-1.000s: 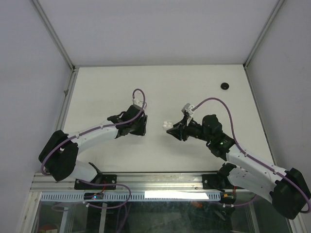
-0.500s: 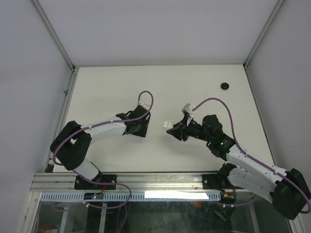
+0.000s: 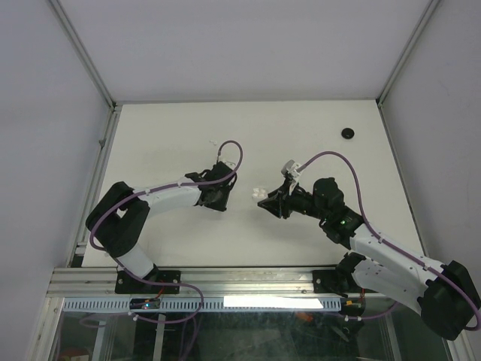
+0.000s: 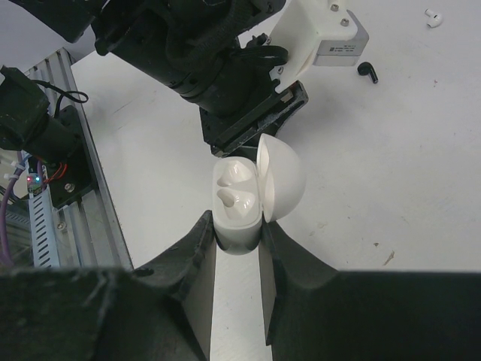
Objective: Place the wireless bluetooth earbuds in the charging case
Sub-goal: Pick up the earbud from the center of the board.
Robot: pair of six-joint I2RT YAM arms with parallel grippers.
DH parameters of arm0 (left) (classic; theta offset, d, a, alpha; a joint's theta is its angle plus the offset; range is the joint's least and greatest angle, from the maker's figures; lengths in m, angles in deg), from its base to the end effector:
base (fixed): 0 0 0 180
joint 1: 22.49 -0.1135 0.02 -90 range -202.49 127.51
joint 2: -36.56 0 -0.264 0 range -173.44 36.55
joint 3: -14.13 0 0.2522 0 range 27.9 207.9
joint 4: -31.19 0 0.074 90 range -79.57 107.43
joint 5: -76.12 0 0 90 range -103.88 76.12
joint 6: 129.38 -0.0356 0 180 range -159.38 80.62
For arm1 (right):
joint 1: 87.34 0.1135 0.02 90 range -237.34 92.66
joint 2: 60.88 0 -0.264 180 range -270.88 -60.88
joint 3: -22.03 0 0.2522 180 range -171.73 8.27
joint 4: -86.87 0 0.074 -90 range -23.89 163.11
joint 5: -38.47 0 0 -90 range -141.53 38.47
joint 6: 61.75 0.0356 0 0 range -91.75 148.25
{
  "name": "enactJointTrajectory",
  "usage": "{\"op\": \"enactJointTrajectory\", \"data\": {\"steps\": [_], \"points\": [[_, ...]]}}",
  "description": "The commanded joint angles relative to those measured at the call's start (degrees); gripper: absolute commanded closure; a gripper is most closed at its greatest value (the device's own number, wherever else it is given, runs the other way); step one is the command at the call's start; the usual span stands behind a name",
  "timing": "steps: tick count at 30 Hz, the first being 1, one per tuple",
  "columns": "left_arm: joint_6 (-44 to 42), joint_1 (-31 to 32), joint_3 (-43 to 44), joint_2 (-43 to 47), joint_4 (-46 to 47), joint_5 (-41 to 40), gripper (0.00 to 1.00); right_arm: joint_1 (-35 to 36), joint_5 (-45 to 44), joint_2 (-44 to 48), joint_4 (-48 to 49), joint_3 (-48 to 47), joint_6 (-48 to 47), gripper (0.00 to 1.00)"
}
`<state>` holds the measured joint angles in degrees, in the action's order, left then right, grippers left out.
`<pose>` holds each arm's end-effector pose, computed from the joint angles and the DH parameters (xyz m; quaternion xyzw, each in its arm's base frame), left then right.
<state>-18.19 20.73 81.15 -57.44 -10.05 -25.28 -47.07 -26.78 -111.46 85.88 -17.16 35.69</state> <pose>0.2260 -0.2028 0.1613 0.1683 0.9627 -0.0177 0.2110 0.1456 0.1429 0.2448 -0.3439 0.6921 0.4003 0.4923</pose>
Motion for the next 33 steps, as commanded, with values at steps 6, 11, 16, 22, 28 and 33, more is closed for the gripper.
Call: {"op": "enactJointTrajectory", "data": {"steps": [6, 11, 16, 22, 28, 33], "points": [[0.3, 0.9, 1.7, -0.6, -1.8, 0.5, 0.81, 0.3, -0.1, 0.3, 3.2, -0.3, 0.5, 1.0], [0.7, 0.9, 3.0, 3.5, -1.9, 0.1, 0.85, 0.3, -0.7, 0.0, 4.6, 0.2, 0.6, 1.0], [1.2, 0.9, 5.8, 8.5, -1.7, 0.6, 0.88, 0.3, -1.5, 0.1, 9.0, 1.3, 1.6, 1.0], [3.0, 0.8, 6.9, 17.4, 1.4, 0.6, 0.89, 0.3, -1.5, 0.2, 15.7, 2.7, -0.2, 1.0], [4.6, 0.6, 6.5, 26.6, 6.4, 2.1, 0.89, 0.3, -0.8, -0.7, 19.7, 2.2, -3.9, 1.0], [4.8, 0.6, 8.0, 32.0, 9.5, 6.5, 0.88, 0.3, -0.3, -2.5, 22.6, 0.0, -5.4, 1.0]]}}
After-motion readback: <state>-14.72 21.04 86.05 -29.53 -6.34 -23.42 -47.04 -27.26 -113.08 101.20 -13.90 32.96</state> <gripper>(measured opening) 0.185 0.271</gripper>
